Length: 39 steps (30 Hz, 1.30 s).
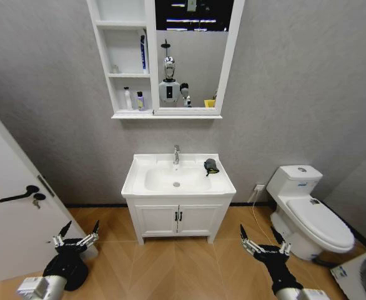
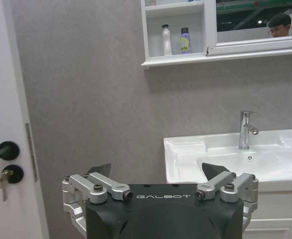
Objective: Move facial cleanser and shampoo from washbasin to cabinet, then wipe washbasin with towel.
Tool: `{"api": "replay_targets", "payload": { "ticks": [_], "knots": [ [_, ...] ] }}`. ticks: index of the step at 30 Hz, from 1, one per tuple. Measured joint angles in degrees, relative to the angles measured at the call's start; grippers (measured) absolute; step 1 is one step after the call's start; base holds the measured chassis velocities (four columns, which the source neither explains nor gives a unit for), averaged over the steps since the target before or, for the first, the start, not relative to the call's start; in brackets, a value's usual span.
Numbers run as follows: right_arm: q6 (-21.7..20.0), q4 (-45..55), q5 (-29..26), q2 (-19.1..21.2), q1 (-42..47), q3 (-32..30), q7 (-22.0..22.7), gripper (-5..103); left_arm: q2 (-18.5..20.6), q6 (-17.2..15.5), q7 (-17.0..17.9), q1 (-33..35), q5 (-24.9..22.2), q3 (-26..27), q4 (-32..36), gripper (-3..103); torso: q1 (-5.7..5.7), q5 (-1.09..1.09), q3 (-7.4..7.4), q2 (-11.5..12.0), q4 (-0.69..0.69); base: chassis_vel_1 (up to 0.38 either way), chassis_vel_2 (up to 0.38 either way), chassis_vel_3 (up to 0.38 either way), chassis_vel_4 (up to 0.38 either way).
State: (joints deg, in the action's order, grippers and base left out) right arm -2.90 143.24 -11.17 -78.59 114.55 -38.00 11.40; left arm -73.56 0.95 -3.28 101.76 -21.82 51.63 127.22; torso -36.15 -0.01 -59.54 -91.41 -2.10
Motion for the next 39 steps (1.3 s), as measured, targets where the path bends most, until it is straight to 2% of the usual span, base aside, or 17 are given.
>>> {"api": "replay_targets", "payload": {
  "ticks": [1, 2, 4, 5, 7, 8, 9, 10, 12, 13, 15, 16, 17, 21, 26, 31, 39],
  "knots": [
    [0.0, 0.0, 0.0, 0.0, 0.0, 0.0, 0.0, 100, 0.0, 0.0, 0.0, 0.0, 0.0, 0.0, 0.0, 100, 0.00, -0.06, 0.00, 0.0, 0.02, 0.361, -0.341, -0.338, 0.371],
    [0.0, 0.0, 0.0, 0.0, 0.0, 0.0, 0.0, 100, 0.0, 0.0, 0.0, 0.0, 0.0, 0.0, 0.0, 100, 0.00, 0.06, 0.00, 0.0, 0.01, 0.363, -0.341, -0.338, 0.339],
    [0.0, 0.0, 0.0, 0.0, 0.0, 0.0, 0.0, 100, 0.0, 0.0, 0.0, 0.0, 0.0, 0.0, 0.0, 100, -0.01, 0.07, -0.01, 0.0, 0.01, 0.341, -0.341, -0.388, 0.339],
    [0.0, 0.0, 0.0, 0.0, 0.0, 0.0, 0.0, 100, 0.0, 0.0, 0.0, 0.0, 0.0, 0.0, 0.0, 100, -0.01, -0.02, 0.00, 0.0, 0.01, 0.341, -0.344, -0.309, 0.370],
    [0.0, 0.0, 0.0, 0.0, 0.0, 0.0, 0.0, 100, 0.0, 0.0, 0.0, 0.0, 0.0, 0.0, 0.0, 100, -0.01, -0.06, 0.00, 0.0, 0.01, 0.335, -0.344, -0.345, 0.342],
    [0.0, 0.0, 0.0, 0.0, 0.0, 0.0, 0.0, 100, 0.0, 0.0, 0.0, 0.0, 0.0, 0.0, 0.0, 100, -0.01, 0.07, -0.01, 0.0, 0.01, 0.355, -0.331, -0.345, 0.342],
    [0.0, 0.0, 0.0, 0.0, 0.0, 0.0, 0.0, 100, 0.0, 0.0, 0.0, 0.0, 0.0, 0.0, 0.0, 100, -0.02, 0.09, -0.01, 0.0, -0.01, 0.355, -0.337, -0.350, 0.336],
    [0.0, 0.0, 0.0, 0.0, 0.0, 0.0, 0.0, 100, 0.0, 0.0, 0.0, 0.0, 0.0, 0.0, 0.0, 100, 0.00, -0.08, 0.00, 0.0, 0.02, 0.301, -0.337, -0.277, 0.325],
    [0.0, 0.0, 0.0, 0.0, 0.0, 0.0, 0.0, 100, 0.0, 0.0, 0.0, 0.0, 0.0, 0.0, 0.0, 100, 0.00, -0.03, 0.00, 0.0, 0.00, 0.300, -0.326, -0.277, 0.297],
    [0.0, 0.0, 0.0, 0.0, 0.0, 0.0, 0.0, 100, 0.0, 0.0, 0.0, 0.0, 0.0, 0.0, 0.0, 100, 0.02, 0.08, 0.00, 0.0, 0.01, 0.300, -0.229, -0.275, 0.269],
    [0.0, 0.0, 0.0, 0.0, 0.0, 0.0, 0.0, 100, 0.0, 0.0, 0.0, 0.0, 0.0, 0.0, 0.0, 100, 0.04, 0.07, 0.01, 0.0, 0.01, 0.239, -0.229, -0.198, 0.196],
    [0.0, 0.0, 0.0, 0.0, 0.0, 0.0, 0.0, 100, 0.0, 0.0, 0.0, 0.0, 0.0, 0.0, 0.0, 100, 0.04, -0.05, 0.01, 0.0, -0.02, 0.112, -0.097, -0.198, 0.145],
    [0.0, 0.0, 0.0, 0.0, 0.0, 0.0, 0.0, 100, 0.0, 0.0, 0.0, 0.0, 0.0, 0.0, 0.0, 100, 0.04, -0.05, 0.01, 0.0, -0.02, 0.112, -0.097, -0.198, 0.145],
    [0.0, 0.0, 0.0, 0.0, 0.0, 0.0, 0.0, 100, 0.0, 0.0, 0.0, 0.0, 0.0, 0.0, 0.0, 100, 0.00, 0.06, -0.01, 0.0, 0.03, -0.006, 0.020, -0.039, 0.036],
    [0.0, 0.0, 0.0, 0.0, 0.0, 0.0, 0.0, 100, 0.0, 0.0, 0.0, 0.0, 0.0, 0.0, 0.0, 100, -0.10, 0.03, -0.03, 0.1, -0.02, -0.067, 0.033, 0.090, -0.041],
    [0.0, 0.0, 0.0, 0.0, 0.0, 0.0, 0.0, 100, 0.0, 0.0, 0.0, 0.0, 0.0, 0.0, 0.0, 100, -0.06, 0.02, -0.02, 0.0, 0.02, -0.042, 0.033, 0.047, -0.022],
    [0.0, 0.0, 0.0, 0.0, 0.0, 0.0, 0.0, 100, 0.0, 0.0, 0.0, 0.0, 0.0, 0.0, 0.0, 100, 0.00, 0.00, -0.01, 0.0, 0.00, -0.034, -0.075, 0.046, 0.090]
  ]
}}
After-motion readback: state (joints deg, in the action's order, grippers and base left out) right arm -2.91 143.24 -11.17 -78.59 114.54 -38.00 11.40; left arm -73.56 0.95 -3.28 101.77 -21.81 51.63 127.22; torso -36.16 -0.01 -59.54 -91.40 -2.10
